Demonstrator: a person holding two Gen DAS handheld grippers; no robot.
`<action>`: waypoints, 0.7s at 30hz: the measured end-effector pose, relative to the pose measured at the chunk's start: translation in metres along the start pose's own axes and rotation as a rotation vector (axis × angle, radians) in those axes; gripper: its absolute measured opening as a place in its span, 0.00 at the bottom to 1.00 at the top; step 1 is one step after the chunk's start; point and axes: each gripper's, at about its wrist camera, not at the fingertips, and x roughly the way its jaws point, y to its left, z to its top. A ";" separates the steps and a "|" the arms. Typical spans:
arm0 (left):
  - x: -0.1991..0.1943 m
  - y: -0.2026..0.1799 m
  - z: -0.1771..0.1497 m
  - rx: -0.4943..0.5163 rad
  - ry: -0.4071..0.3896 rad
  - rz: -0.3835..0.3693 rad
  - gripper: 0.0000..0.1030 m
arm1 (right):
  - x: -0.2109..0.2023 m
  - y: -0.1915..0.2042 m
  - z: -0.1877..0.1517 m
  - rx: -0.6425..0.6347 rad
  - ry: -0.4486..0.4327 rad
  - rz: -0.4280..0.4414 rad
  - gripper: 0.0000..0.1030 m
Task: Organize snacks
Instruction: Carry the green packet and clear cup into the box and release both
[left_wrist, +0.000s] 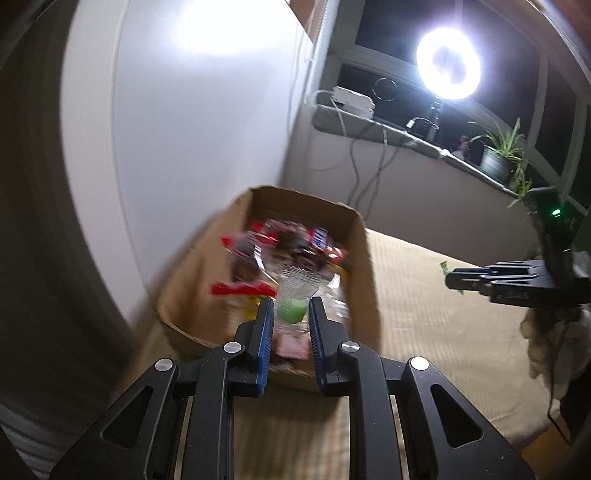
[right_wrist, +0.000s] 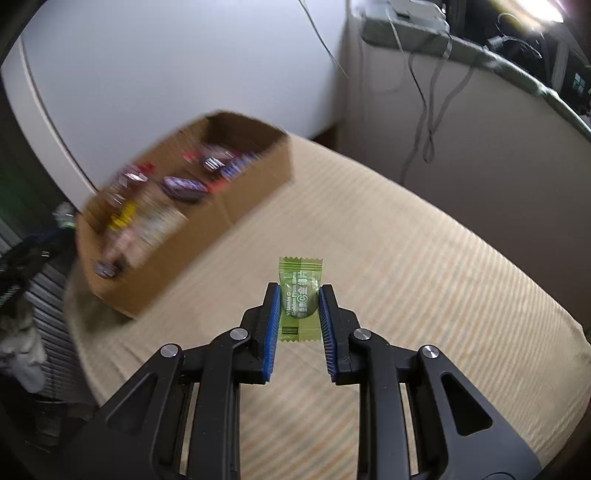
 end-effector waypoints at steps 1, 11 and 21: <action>0.000 0.003 0.002 -0.005 -0.003 0.003 0.17 | -0.001 0.004 0.003 -0.004 -0.010 0.009 0.21; 0.005 0.010 0.010 0.007 -0.010 0.037 0.17 | 0.011 0.071 0.036 -0.063 -0.056 0.108 0.21; 0.005 0.005 0.014 0.020 -0.009 0.040 0.17 | 0.029 0.094 0.046 -0.105 -0.042 0.141 0.21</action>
